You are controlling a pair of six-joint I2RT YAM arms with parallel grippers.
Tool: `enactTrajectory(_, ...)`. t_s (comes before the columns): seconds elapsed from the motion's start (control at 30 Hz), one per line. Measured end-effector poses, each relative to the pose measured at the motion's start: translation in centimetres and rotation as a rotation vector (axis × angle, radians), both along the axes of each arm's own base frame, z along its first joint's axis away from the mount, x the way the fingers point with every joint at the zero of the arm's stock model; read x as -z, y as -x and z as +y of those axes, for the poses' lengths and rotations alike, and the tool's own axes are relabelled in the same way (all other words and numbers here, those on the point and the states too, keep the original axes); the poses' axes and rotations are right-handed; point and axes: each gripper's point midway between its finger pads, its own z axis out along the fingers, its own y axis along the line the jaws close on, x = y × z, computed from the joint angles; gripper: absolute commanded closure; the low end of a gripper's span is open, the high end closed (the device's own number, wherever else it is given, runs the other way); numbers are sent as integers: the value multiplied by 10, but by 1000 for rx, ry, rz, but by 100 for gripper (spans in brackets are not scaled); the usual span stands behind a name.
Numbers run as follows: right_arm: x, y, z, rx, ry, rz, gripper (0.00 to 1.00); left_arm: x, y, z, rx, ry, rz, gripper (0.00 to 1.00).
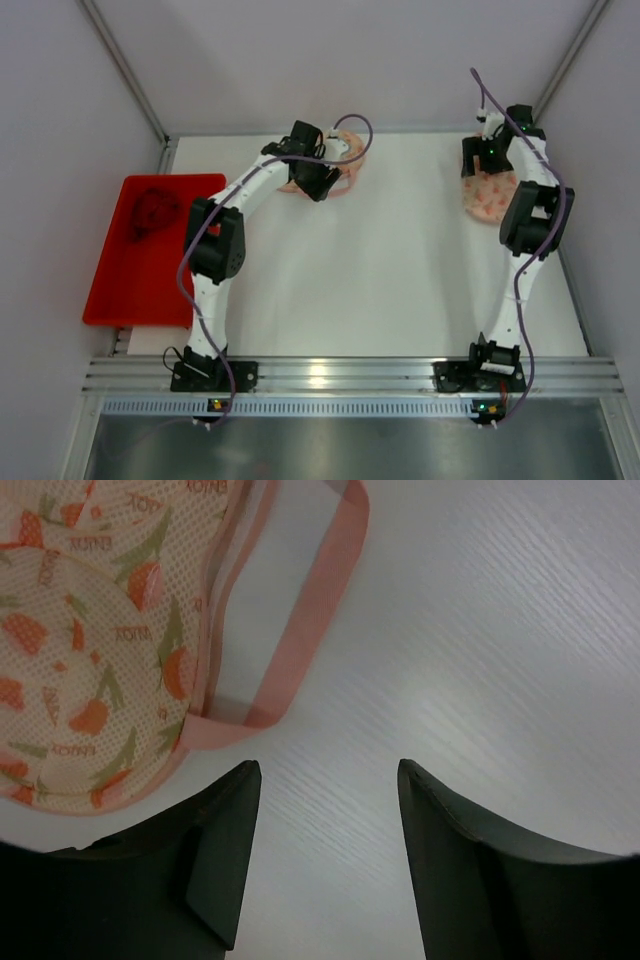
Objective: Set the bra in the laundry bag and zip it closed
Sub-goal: Adjust the laundry bag at the center of the board.
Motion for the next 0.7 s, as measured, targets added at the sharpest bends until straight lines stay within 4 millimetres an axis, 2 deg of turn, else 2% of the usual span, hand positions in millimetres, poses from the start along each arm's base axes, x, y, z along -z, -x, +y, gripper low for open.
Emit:
enactTrajectory(0.17,-9,5,16,-51,-89,-12,12,31,-33,-12,91,-52,-36,40)
enactTrajectory(0.33,-18,21,32,-79,-152,0,19,52,-49,-16,107,-80,-43,39)
enactTrajectory(0.47,-5,29,37,-69,-180,33,25,56,-54,-17,103,-80,-48,41)
enactTrajectory(0.6,13,42,40,-63,-193,79,25,59,-56,-17,95,-89,-53,45)
enactTrajectory(0.7,16,53,42,-74,-197,94,23,70,-59,-14,95,-112,-52,55)
